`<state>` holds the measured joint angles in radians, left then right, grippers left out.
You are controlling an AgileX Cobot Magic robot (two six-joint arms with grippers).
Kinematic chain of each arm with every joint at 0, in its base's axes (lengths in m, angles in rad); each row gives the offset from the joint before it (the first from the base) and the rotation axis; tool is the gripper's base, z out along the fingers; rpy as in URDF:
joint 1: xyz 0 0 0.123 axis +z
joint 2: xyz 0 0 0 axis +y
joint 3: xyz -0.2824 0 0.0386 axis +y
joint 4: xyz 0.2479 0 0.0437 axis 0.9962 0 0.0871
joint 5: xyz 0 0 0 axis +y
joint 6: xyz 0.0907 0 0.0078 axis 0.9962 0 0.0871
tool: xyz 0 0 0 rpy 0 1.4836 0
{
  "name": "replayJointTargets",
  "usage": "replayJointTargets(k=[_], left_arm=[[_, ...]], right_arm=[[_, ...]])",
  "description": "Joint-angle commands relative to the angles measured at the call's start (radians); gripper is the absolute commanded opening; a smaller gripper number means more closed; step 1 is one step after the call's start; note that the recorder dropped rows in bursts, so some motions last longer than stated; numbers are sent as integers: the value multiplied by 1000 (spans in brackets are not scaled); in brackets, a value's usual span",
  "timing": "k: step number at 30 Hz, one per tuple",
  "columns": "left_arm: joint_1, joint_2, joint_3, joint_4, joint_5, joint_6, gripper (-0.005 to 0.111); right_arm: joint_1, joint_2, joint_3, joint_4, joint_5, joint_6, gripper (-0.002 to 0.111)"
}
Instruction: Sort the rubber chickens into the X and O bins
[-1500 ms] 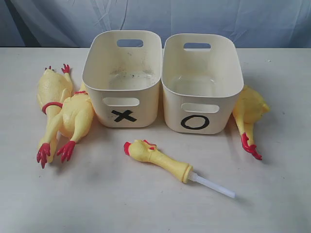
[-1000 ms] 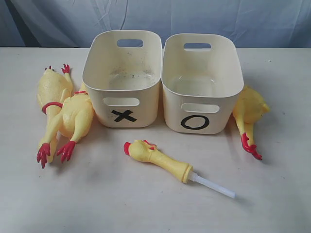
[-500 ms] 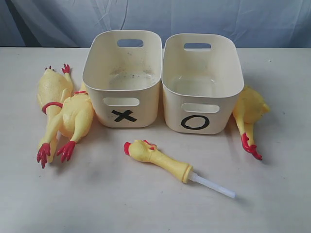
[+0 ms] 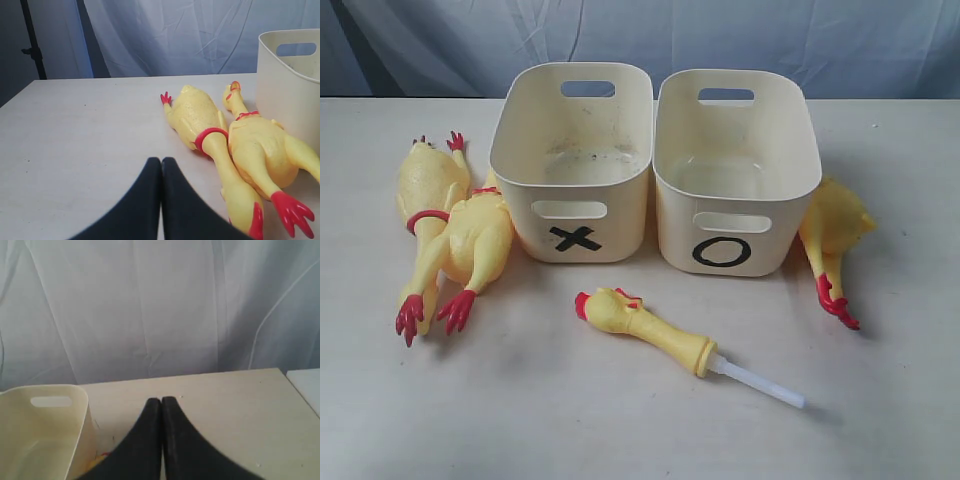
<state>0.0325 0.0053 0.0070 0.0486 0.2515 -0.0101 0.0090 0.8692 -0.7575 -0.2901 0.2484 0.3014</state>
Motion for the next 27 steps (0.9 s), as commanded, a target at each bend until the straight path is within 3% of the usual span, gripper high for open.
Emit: replayJointTargets(k=[1,3,8,10,11,12,13,14,19,27], left_arm=[[-4,-5,-7,-6,-13,-7,0],[-4,-5,-7,-6,-13,-7,0],[-4,-5,-7,-6,-13,-7,0],[-4,-5,-7,-6,-13,-7,0],[-4,-5,-7,-6,-13,-7,0],[-4,-5,-7,-6,-13,-7,0],[-4,-5,-7,-6,-13,-7,0],[-4,-5,-7,-6,-13,-7,0],[-4,-5,-7,-6,-13,-7,0],[-4,-5,-7,-6,-13,-7,0]], right_arm=[[2,203,-37,-40,33,-46,-1],[2,334,-37,-110,100,-125,-1],[2,569,-43,-105,47,-121,-1],[2,682,-58,-31,11,-114,7],[-2,743,-70,28,3,-114,21],[-9,782,-88,69,8,-114,43],[-20,826,-106,123,8,-114,78],[-32,859,-124,194,17,-114,101],[-44,907,-234,358,147,-280,104],[-48,829,-290,429,205,-359,104]])
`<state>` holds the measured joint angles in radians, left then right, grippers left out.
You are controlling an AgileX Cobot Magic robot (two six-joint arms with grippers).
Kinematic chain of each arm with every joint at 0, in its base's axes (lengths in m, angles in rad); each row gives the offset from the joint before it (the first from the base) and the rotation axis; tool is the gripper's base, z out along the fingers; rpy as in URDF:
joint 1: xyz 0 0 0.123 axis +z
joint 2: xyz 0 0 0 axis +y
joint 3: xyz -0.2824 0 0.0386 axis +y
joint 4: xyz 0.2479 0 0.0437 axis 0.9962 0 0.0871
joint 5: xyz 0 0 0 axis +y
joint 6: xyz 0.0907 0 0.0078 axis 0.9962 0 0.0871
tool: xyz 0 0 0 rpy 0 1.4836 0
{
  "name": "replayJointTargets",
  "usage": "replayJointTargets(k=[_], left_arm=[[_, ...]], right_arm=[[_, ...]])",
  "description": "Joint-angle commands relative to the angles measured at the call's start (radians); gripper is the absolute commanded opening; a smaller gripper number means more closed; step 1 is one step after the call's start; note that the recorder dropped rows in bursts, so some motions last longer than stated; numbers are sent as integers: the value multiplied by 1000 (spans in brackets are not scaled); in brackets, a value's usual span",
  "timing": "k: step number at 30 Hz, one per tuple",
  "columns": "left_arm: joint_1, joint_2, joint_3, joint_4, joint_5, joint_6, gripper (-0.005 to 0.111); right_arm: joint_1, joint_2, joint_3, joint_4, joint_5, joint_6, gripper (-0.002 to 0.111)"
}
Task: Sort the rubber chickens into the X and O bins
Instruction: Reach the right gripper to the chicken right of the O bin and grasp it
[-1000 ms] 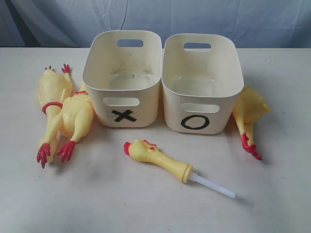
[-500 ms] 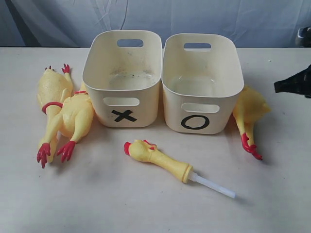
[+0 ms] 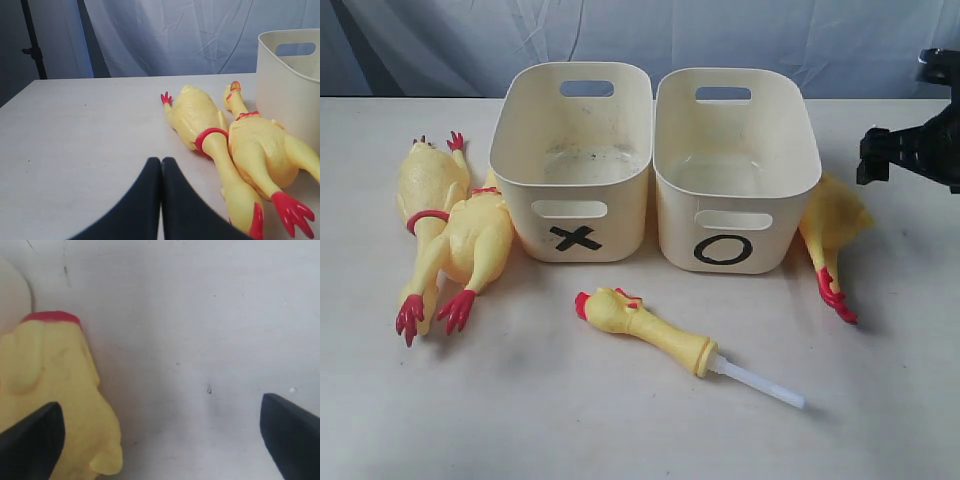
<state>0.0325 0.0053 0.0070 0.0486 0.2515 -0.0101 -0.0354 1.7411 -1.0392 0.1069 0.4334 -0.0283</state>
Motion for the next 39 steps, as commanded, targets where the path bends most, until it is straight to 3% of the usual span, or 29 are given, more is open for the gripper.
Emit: replayJointTargets(k=[1,4,11,17,22,39], left_arm=[[-4,-5,-7,-6,-13,-7,0],[-4,-5,-7,-6,-13,-7,0],[-4,-5,-7,-6,-13,-7,0],[-4,-5,-7,-6,-13,-7,0],[-4,-5,-7,-6,-13,-7,0],[-4,-5,-7,-6,-13,-7,0]], right_arm=[[-4,-48,-8,47,32,-29,104],[-4,-39,-8,115,95,-95,104],[-66,48,-8,569,219,-429,104],[-94,84,-8,627,205,-455,104],[-94,84,-8,801,187,-566,104],[-92,220,-8,859,153,-577,104]])
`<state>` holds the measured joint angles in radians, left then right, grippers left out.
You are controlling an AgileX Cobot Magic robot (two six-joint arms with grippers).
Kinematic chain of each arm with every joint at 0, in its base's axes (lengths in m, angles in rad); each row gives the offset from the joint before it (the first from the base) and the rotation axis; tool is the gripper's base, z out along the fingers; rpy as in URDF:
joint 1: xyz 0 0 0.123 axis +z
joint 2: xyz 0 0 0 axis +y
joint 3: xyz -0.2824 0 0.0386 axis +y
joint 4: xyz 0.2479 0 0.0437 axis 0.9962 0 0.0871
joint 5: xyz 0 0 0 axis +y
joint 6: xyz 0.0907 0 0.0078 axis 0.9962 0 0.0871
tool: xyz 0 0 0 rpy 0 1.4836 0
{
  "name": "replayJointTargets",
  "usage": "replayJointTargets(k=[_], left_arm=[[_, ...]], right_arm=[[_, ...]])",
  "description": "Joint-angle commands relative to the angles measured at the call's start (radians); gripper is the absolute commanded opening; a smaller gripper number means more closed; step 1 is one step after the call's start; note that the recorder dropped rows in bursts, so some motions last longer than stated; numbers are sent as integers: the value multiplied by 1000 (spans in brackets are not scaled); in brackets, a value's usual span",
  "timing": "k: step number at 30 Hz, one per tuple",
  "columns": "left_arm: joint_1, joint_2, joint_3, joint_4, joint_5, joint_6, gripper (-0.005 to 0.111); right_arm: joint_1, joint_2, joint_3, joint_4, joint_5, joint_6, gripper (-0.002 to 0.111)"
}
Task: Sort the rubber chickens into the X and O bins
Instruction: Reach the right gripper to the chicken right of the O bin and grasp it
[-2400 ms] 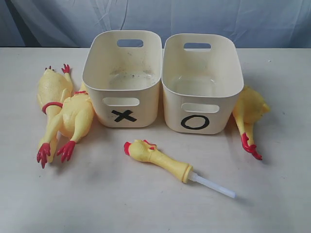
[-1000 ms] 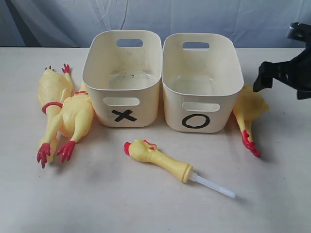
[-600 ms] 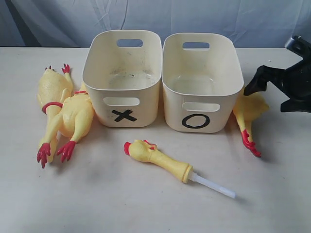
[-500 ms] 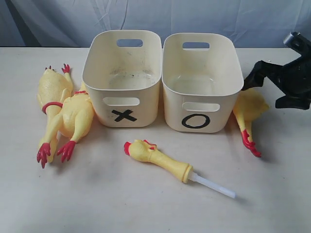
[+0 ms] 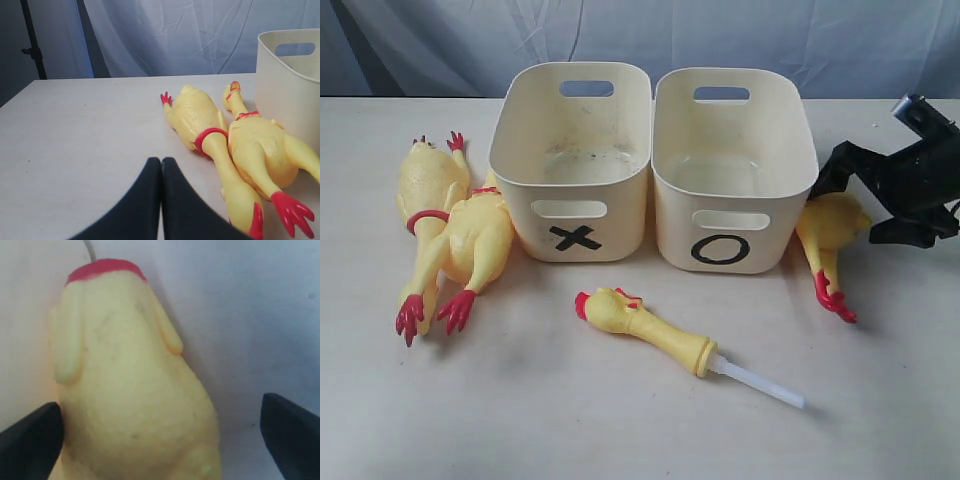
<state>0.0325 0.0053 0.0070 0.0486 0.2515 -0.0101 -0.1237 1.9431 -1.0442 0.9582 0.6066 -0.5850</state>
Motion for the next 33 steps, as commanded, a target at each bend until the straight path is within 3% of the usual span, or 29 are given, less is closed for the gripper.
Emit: replayJointTargets(k=[1,21,23,24,27,33], left_arm=[[-4,-5,-7,-6,-13,-7,0],[-4,-5,-7,-6,-13,-7,0],[-4,-5,-7,-6,-13,-7,0],[-4,-5,-7,-6,-13,-7,0],[-4,-5,-7,-6,-13,-7,0],[-4,-5,-7,-6,-13,-7,0]], right_arm=[[-4,18,-3,13,-20,-25,104],[-4,18,-3,57,-27,-10,101],[-4,18,-3,39,-18,3,86],[-4,18,-3,33,-17,3,72],[-4,18,-3,-13,-14,3,4],[-4,18,-3,-11,-13,13,-1]])
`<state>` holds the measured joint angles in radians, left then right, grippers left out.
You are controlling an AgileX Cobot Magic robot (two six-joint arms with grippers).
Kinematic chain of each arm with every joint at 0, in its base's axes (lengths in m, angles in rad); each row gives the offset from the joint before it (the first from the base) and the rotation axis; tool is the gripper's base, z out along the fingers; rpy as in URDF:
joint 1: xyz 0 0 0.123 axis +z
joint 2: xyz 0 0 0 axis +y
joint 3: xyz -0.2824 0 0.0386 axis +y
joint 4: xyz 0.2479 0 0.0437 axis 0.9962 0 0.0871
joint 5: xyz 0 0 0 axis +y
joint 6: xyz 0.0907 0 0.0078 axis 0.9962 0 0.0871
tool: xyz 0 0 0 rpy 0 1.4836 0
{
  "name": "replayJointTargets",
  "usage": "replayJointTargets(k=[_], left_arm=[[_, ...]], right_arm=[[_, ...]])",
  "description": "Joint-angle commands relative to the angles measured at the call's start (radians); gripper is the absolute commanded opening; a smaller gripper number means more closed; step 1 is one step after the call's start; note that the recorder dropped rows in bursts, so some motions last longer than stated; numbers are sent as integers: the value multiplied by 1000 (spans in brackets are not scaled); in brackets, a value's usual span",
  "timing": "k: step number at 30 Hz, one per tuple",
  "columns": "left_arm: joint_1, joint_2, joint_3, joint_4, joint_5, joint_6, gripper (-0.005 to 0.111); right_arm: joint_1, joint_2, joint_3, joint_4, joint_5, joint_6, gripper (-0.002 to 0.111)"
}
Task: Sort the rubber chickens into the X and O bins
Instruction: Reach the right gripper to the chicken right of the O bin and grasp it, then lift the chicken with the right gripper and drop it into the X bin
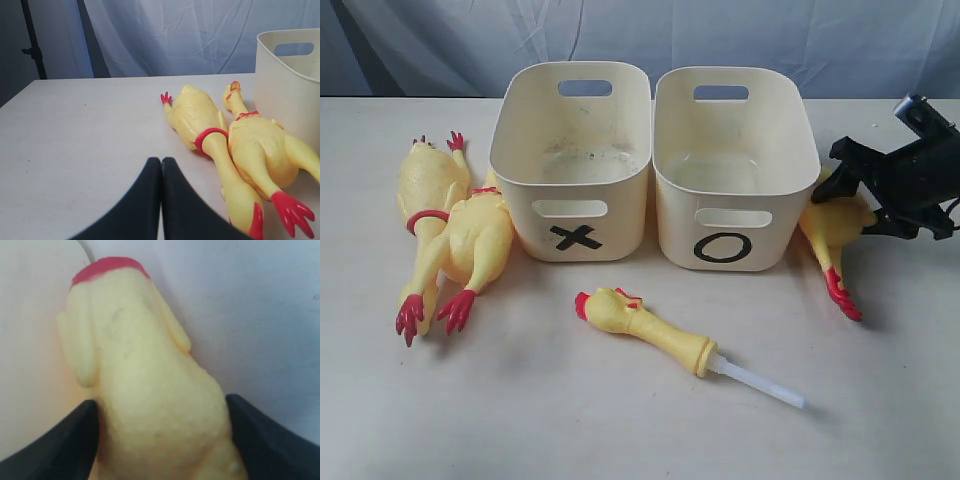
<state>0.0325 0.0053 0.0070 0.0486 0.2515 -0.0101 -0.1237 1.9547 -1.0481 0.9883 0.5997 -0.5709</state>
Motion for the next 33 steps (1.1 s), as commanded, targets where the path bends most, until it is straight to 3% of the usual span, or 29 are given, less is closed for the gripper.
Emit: replayJointTargets(k=[1,8,14,17,21,29,33], left_arm=[[-4,-5,-7,-6,-13,-7,0],[-4,-5,-7,-6,-13,-7,0],[-4,-5,-7,-6,-13,-7,0],[-4,-5,-7,-6,-13,-7,0],[-4,-5,-7,-6,-13,-7,0],[-4,-5,-7,-6,-13,-7,0],[-4,-5,-7,-6,-13,-7,0]], right_arm=[[-4,5,1,-41,-6,-1,-1],[-4,-121,-56,-108,15,7,-1],[-4,-337,-105,-391,-154,247,-1],[3,-438,-132,-385,-212,250,-1],[77,-511,-177,-235,-196,118,-1],[396,-404,-277,333,-231,-448,-1],[537,-291,-362,449,-311,-536,-1]])
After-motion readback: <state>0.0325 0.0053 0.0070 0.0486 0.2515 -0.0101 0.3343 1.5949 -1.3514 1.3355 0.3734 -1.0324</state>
